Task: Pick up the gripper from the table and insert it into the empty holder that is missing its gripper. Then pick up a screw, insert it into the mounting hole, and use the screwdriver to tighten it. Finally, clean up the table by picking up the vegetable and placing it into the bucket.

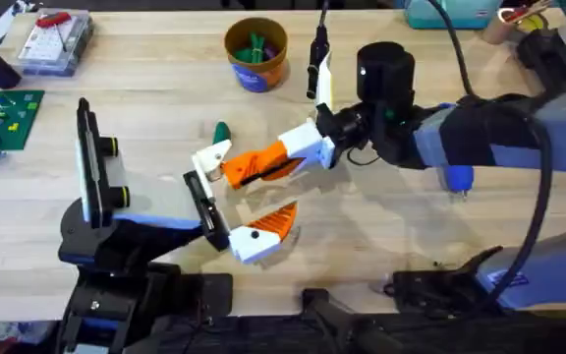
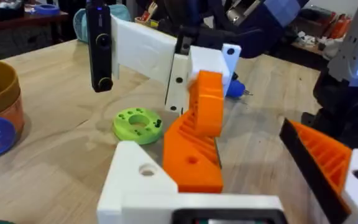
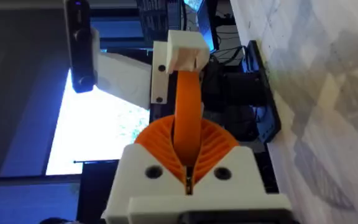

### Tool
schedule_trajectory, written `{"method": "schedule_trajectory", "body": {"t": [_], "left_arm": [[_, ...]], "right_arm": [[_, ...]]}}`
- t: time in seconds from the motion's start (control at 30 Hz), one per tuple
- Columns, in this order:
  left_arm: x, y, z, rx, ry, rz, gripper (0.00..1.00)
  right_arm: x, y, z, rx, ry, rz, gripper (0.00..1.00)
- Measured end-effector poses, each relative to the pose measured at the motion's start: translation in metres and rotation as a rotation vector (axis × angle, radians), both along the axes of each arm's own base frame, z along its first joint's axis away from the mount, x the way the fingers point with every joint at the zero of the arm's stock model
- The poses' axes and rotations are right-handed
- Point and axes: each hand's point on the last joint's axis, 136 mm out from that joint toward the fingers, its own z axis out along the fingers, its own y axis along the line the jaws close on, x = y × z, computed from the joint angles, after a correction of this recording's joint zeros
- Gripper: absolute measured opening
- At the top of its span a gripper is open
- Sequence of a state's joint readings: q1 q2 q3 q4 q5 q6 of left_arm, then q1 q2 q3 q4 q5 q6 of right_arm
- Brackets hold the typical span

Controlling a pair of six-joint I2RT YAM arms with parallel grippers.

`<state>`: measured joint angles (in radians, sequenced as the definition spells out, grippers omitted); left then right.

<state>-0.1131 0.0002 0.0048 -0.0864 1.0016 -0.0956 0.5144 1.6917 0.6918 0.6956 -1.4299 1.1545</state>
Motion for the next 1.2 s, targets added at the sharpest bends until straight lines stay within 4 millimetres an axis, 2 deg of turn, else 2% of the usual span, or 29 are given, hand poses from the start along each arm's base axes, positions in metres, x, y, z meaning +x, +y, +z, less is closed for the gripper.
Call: {"method": "schedule_trajectory", "body": {"t": [0.37, 1.2], "left_arm": [[-0.0002, -0.0001, 0.0001, 0.0, -0.001, -0.002, 0.99], [0.0021, 0.0013, -0.0002, 0.0, 0.003, 0.013, 0.99]], "right_arm": [[0.0018, 0.001, 0.0051, 0.023, -0.036, -0.001, 0.019], [0.0085, 0.0078, 0.0013, -0.011, -0.015, -0.056, 0.019]]}}
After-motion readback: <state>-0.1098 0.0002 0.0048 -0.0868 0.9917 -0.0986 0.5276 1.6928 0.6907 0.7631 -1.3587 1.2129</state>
